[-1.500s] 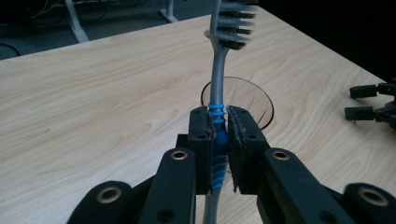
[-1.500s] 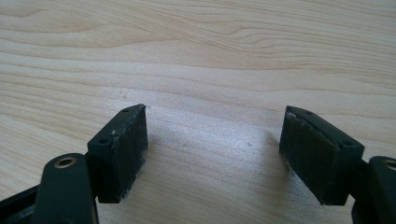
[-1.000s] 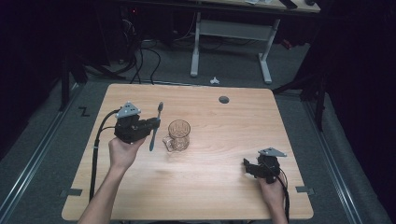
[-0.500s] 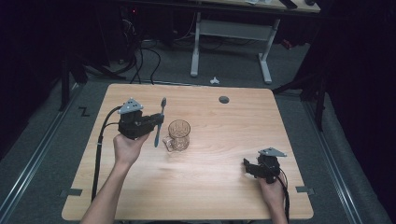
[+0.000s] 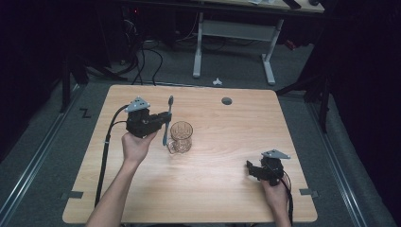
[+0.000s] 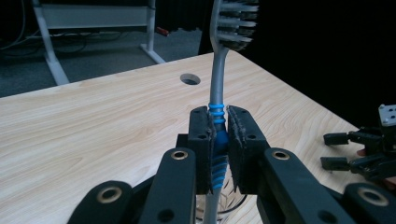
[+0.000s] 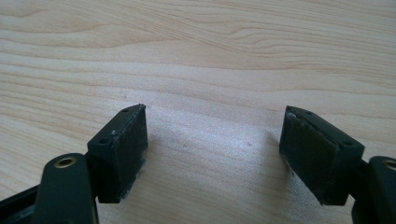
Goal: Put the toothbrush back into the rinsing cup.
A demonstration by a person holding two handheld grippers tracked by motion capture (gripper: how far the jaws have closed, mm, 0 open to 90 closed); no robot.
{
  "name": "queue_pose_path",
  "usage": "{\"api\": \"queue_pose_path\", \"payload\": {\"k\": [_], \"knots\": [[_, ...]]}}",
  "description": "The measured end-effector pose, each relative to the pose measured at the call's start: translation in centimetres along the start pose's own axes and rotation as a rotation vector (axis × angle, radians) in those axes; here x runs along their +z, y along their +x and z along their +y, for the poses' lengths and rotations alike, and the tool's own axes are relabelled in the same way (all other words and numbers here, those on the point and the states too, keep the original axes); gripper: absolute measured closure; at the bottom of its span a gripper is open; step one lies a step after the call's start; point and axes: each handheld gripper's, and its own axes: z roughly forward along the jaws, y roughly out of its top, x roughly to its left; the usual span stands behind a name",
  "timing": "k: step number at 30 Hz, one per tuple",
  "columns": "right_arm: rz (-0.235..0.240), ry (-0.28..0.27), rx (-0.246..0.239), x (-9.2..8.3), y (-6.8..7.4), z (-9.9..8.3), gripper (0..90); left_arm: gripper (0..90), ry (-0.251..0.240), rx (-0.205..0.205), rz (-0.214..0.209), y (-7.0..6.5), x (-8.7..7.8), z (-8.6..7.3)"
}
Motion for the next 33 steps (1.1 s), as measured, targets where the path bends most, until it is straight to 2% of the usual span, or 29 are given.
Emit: {"api": "queue_pose_path", "payload": {"k": [9, 13, 21, 26, 33], "knots": [[0.000, 0.000, 0.000, 0.0, 0.0, 0.0, 23.7, 80.4, -0.016, -0.016, 0.007, 0.5, 0.6, -0.1], [0.000, 0.000, -0.001, 0.0, 0.0, 0.0, 23.7, 80.5, -0.029, -0.028, -0.003, 0.6, 1.0, -0.1], [0.001, 0.000, -0.001, 0.0, 0.0, 0.0, 23.7, 80.4, -0.038, -0.009, -0.005, 0.1, 1.4, 0.3], [0.002, 0.000, -0.001, 0.0, 0.0, 0.0, 23.7, 80.5, -0.025, 0.004, 0.002, -0.1, 1.9, 0.4], [0.002, 0.000, -0.001, 0.0, 0.0, 0.0, 23.7, 80.4, -0.020, 0.014, 0.011, -0.1, 1.5, 0.0]]}}
